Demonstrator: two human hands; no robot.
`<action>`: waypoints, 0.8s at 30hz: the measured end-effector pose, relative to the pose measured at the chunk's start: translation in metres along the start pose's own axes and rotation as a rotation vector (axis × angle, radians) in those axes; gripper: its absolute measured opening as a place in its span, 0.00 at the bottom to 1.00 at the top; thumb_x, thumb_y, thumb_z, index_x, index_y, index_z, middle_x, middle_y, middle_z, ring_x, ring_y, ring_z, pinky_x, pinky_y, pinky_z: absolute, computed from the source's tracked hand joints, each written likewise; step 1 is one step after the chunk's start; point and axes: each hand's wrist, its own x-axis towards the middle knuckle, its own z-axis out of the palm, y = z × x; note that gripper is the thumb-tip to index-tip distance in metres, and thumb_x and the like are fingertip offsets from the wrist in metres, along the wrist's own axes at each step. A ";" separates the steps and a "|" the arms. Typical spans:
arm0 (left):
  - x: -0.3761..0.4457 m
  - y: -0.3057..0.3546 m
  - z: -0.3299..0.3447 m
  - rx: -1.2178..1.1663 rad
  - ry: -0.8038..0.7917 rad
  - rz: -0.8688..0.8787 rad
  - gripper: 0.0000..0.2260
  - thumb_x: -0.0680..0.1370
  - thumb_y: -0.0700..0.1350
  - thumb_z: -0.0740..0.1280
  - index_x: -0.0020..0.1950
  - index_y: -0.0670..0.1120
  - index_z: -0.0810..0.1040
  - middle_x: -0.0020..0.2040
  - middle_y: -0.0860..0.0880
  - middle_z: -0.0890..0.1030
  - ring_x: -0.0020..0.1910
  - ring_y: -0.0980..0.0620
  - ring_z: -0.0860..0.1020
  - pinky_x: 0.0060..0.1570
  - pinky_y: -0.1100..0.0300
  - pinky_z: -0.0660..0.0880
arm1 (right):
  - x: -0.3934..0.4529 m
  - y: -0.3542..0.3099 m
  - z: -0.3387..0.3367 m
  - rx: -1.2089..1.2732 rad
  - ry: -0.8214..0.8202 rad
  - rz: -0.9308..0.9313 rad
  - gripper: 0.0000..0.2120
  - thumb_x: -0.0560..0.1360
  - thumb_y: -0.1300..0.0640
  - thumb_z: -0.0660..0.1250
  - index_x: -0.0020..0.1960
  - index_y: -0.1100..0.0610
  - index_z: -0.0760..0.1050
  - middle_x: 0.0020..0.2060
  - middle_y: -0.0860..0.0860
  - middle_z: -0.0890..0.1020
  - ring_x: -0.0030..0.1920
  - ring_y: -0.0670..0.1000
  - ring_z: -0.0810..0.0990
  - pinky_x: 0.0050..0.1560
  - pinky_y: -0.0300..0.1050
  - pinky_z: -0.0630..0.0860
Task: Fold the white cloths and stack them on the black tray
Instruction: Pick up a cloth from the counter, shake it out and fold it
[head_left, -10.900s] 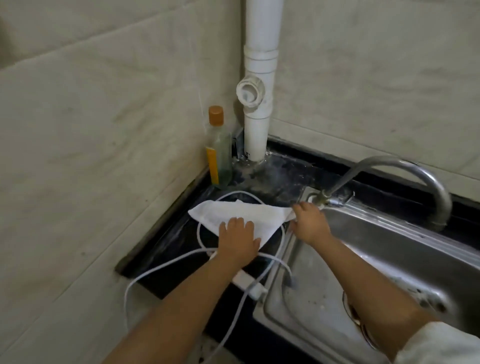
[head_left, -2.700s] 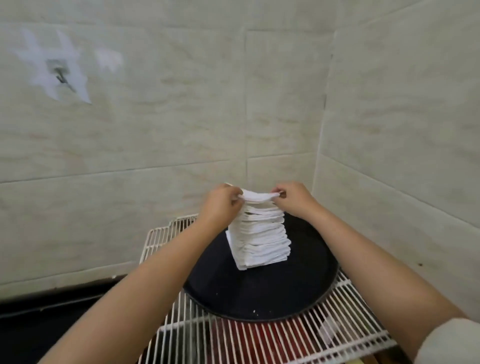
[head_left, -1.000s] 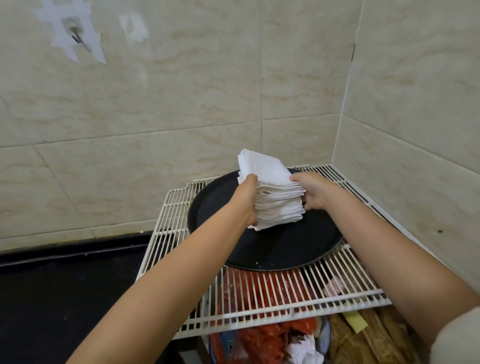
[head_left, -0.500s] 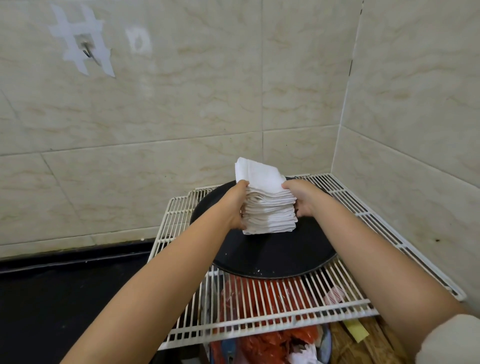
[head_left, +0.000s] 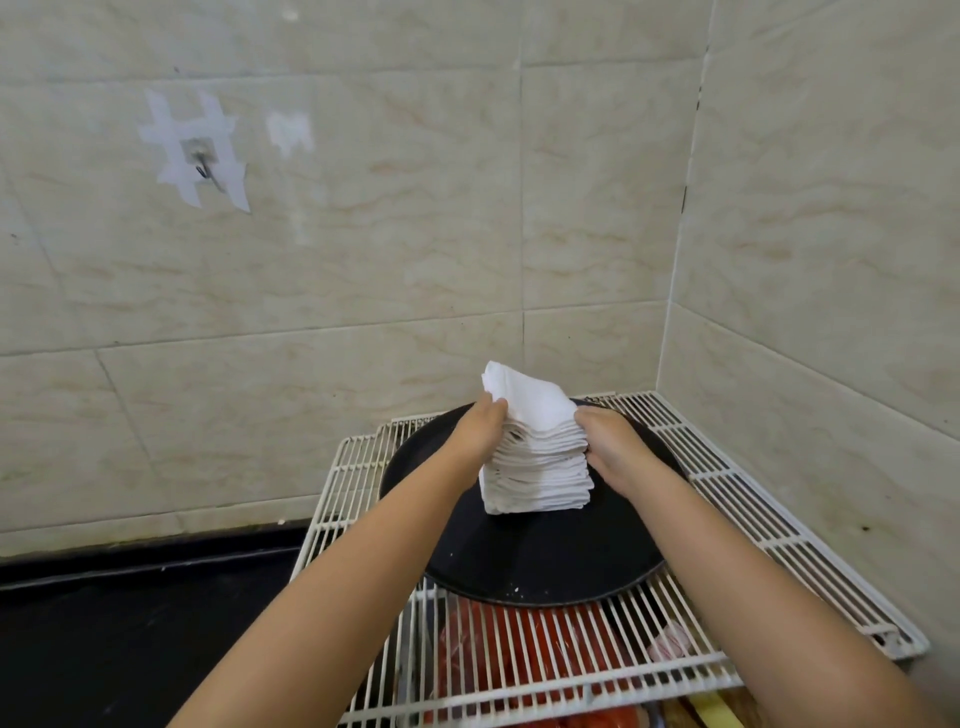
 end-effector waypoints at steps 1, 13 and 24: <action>-0.001 -0.001 -0.001 0.002 -0.004 0.012 0.18 0.81 0.46 0.50 0.68 0.41 0.68 0.66 0.42 0.72 0.64 0.43 0.71 0.67 0.47 0.66 | -0.002 0.004 0.001 -0.062 0.024 -0.034 0.11 0.73 0.62 0.54 0.36 0.58 0.72 0.36 0.56 0.74 0.39 0.52 0.72 0.42 0.46 0.64; -0.006 -0.003 -0.006 0.051 0.052 0.091 0.21 0.82 0.42 0.50 0.76 0.48 0.56 0.73 0.48 0.63 0.72 0.47 0.63 0.70 0.55 0.62 | -0.017 0.005 0.007 -0.351 0.417 -0.480 0.09 0.76 0.62 0.60 0.41 0.66 0.73 0.38 0.54 0.73 0.39 0.52 0.69 0.38 0.43 0.61; 0.006 -0.006 -0.005 0.098 0.043 0.116 0.13 0.82 0.45 0.51 0.52 0.50 0.75 0.51 0.52 0.75 0.58 0.48 0.70 0.62 0.56 0.66 | -0.003 -0.004 0.002 -0.115 0.250 -0.085 0.13 0.77 0.53 0.56 0.38 0.60 0.67 0.36 0.55 0.70 0.37 0.52 0.67 0.33 0.45 0.61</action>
